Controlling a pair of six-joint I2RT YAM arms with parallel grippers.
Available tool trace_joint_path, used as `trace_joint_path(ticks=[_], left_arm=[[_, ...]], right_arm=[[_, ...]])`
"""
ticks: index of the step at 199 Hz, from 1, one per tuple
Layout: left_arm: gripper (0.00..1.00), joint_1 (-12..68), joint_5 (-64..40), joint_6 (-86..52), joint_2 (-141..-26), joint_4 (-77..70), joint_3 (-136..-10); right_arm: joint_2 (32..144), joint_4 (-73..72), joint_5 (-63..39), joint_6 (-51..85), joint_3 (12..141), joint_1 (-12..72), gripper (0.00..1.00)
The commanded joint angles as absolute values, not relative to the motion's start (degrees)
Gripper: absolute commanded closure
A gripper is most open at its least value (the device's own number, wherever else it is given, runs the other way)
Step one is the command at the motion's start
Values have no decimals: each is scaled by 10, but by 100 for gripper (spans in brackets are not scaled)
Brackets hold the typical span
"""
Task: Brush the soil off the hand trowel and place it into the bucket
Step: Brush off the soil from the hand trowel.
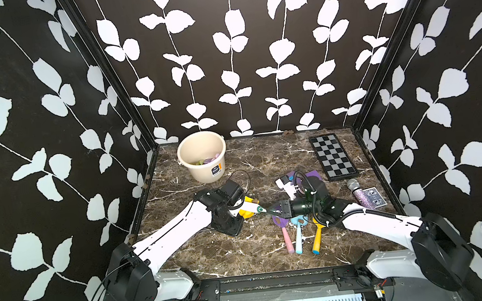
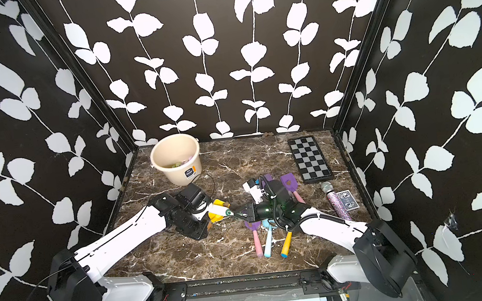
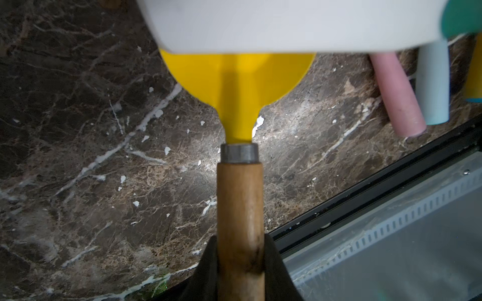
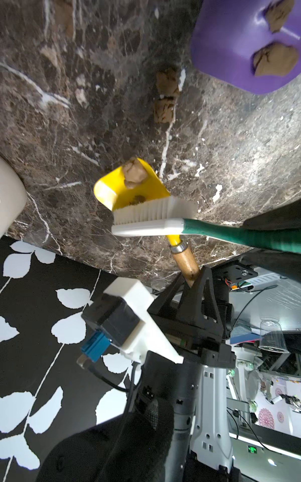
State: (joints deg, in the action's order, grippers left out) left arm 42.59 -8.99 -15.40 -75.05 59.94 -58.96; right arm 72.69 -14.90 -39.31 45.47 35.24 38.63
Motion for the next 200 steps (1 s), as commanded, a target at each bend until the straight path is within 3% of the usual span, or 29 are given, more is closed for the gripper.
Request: trace_joint_path(ticks=[1,92,138,200], left_arm=[[100,422,-95,-155,-730,596,-580],[100,422,-92,-152,-729,594,-583],[100,423,-102,-162,-730,560,-588],[100,422,-93,-169,-708,535,-597]], right_arm=[[701,-142,-355,445,344,367,100],[608,-139,-327,458,328,336,100],[659,-261,-394,515,333,381,100],[690,-254,-344,505,307,388,100]])
